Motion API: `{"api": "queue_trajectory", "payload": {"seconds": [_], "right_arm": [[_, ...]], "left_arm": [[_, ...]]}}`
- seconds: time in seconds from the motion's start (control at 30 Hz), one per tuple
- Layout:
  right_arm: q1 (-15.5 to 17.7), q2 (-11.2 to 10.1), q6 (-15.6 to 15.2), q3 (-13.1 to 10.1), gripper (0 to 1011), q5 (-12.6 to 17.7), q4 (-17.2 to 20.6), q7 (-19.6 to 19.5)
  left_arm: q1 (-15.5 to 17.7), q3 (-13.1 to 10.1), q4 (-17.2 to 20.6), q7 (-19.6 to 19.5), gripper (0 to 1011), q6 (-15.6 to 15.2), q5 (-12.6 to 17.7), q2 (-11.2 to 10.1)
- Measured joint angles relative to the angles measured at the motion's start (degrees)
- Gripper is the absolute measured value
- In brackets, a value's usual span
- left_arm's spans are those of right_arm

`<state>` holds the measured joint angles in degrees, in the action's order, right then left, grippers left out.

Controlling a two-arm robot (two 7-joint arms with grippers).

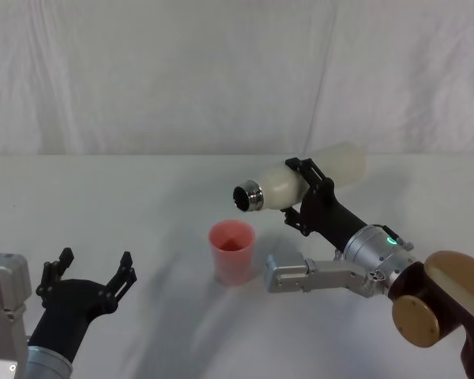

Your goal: Grasp the thermos with one hand and pour water into the cup lid.

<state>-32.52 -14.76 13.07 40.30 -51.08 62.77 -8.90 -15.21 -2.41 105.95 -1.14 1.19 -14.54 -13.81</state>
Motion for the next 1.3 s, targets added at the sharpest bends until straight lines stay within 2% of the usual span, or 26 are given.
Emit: {"api": "queue_trajectory", "payload": {"seconds": [0.57,1.3], "right_arm": [[-1.03,-0.73,0.53,1.51,951,-1.82,-0.56,-1.21],[-1.82,-0.87,0.31,2.00,951,-2.33,-1.44,-1.91]], "left_arm": [[0.00,0.00,0.00,0.00,1001,0.00,0.00,0.00],[0.00,0.00,0.00,0.00,1001,0.00,0.00,0.00]]}}
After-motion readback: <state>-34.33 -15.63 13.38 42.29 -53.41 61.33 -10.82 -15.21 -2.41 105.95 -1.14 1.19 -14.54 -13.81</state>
